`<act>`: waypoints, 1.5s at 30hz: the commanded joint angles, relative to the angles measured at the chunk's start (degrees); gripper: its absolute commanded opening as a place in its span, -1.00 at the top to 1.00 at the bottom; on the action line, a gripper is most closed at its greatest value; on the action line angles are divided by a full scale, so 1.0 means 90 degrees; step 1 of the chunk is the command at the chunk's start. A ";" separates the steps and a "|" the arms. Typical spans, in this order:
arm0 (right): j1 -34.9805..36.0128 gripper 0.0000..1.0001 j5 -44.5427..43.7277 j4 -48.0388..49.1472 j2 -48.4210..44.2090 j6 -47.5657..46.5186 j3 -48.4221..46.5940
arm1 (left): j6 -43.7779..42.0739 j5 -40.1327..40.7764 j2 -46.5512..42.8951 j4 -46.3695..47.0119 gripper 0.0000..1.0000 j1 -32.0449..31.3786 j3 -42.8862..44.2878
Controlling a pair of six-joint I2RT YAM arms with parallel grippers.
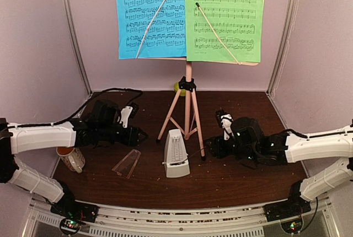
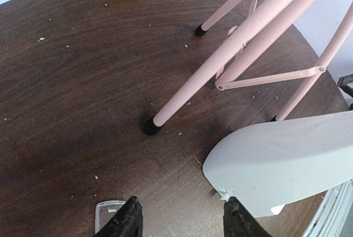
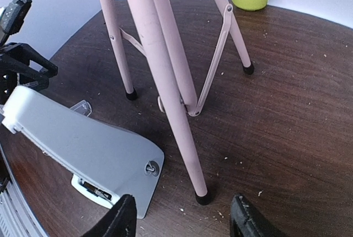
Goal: Set up the instrument practice props
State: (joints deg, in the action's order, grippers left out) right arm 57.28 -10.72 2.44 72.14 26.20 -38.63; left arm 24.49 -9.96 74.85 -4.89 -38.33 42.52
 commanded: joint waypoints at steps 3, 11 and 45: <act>-0.0276 -0.32 0.0259 -0.0486 -0.0824 -0.0020 -0.0345 | -0.0015 -0.0171 -0.0329 -0.0154 -0.04 0.0542 -0.0112; -0.1087 -0.51 0.0784 -0.0948 -0.1453 -0.0355 -0.0667 | 0.0198 -0.0627 -0.0703 -0.0098 -0.04 0.1307 -0.0003; -0.3826 -1.00 0.2345 -0.1064 -0.3763 -0.0318 0.0679 | 0.0553 0.0908 -0.3093 -0.1559 -0.96 0.2266 -0.0024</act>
State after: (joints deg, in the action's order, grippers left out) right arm 23.24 9.45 -9.15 40.71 21.47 -36.77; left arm 26.28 -7.16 50.17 -20.99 -18.20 47.00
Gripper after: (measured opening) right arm 0.999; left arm 0.977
